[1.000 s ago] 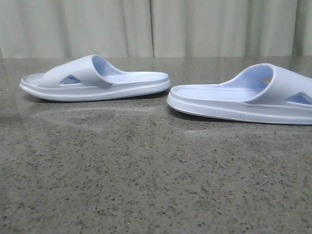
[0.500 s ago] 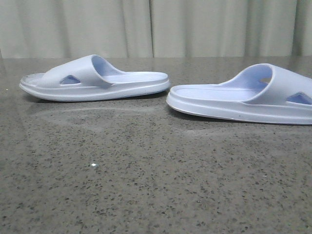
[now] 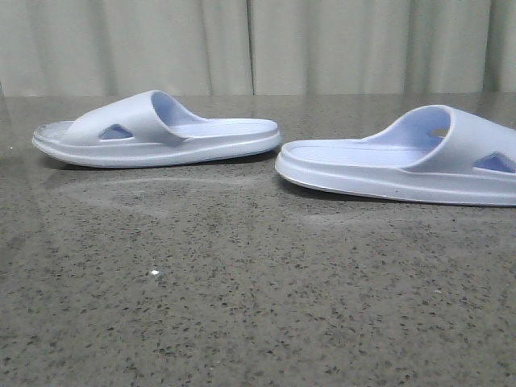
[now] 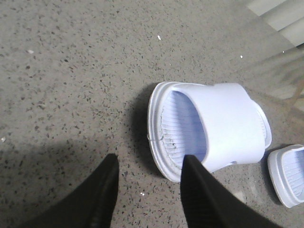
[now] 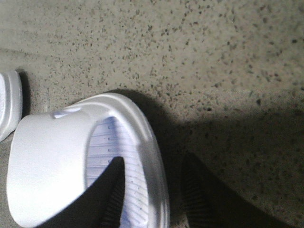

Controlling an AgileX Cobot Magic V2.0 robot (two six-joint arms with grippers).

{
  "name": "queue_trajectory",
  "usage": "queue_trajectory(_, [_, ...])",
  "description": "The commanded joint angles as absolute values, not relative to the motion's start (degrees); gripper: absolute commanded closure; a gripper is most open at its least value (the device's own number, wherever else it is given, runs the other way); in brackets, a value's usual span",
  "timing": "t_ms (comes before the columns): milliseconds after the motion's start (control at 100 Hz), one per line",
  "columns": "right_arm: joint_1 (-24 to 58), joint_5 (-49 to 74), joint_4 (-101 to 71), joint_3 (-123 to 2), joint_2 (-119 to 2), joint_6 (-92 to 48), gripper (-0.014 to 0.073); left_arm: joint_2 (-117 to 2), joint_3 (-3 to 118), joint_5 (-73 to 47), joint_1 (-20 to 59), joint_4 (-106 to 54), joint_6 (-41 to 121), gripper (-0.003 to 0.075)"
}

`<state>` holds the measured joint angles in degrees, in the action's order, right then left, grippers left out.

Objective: Insert blue slippers together front up
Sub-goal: 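Close left and right grippers on the heel rims of the slippers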

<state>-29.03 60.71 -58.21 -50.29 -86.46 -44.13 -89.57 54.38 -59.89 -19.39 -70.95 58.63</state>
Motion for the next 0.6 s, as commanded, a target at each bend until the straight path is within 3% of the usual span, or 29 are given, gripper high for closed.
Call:
queue_trajectory(0, [-29.5,62.7,-61.4,-52.0,-85.8,-45.7,0.0358,-89.1,56.9,-62.0,-18.5,-73.5,58.8,0.0452])
queue_trajectory(490, [-29.2,69.5,-63.7,-52.0,-89.0,-50.0,0.0362,-93.4,58.9,-64.4,-16.3,-72.5,58.8,0.0452])
queue_trajectory(590, [-28.7,69.6,-63.7,-52.0,-89.0,-50.0,0.0442,-93.4,58.9,-64.1,-14.9,-72.0,58.8,0.0452])
